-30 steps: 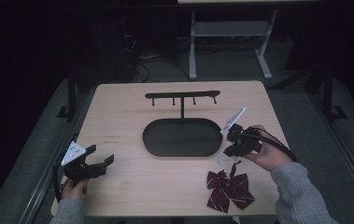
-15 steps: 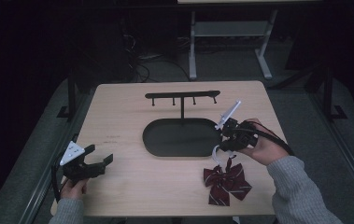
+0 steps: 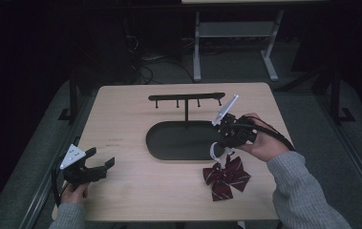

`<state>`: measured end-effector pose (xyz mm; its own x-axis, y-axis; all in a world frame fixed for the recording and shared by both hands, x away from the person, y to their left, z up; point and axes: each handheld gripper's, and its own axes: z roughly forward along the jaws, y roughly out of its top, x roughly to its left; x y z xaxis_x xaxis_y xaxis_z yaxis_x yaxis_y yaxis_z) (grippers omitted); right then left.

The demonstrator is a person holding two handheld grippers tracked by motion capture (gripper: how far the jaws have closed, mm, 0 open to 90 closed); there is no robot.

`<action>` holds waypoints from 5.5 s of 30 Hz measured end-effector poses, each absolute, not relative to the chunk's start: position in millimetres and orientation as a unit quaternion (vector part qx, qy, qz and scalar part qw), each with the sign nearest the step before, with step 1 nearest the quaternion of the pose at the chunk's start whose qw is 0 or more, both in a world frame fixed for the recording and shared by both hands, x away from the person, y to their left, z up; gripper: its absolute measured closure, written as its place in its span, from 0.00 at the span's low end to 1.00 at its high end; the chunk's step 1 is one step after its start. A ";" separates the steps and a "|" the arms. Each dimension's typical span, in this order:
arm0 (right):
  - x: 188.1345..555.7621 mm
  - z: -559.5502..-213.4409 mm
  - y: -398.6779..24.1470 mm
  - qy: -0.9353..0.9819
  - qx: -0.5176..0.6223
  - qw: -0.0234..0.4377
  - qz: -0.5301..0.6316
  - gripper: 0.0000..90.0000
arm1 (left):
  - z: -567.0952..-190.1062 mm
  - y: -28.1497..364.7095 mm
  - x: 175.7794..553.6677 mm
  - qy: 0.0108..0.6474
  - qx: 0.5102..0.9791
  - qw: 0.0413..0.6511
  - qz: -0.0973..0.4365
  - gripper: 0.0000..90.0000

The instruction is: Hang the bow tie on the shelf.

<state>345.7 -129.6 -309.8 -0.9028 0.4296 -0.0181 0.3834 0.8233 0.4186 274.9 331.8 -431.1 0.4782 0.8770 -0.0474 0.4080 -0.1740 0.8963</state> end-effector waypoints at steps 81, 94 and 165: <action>451.4 -239.4 -70.6 0.955 0.222 0.069 0.183 0.97 | -431.2 346.5 277.7 0.459 0.710 0.467 0.258 0.14; 471.4 -252.4 -75.3 0.951 0.250 0.062 0.169 0.97 | -431.5 349.8 277.6 0.468 0.703 0.470 0.256 0.14; 474.4 -266.7 -81.6 0.950 0.265 0.047 0.160 0.90 | -430.2 349.7 276.9 0.469 0.698 0.478 0.255 0.14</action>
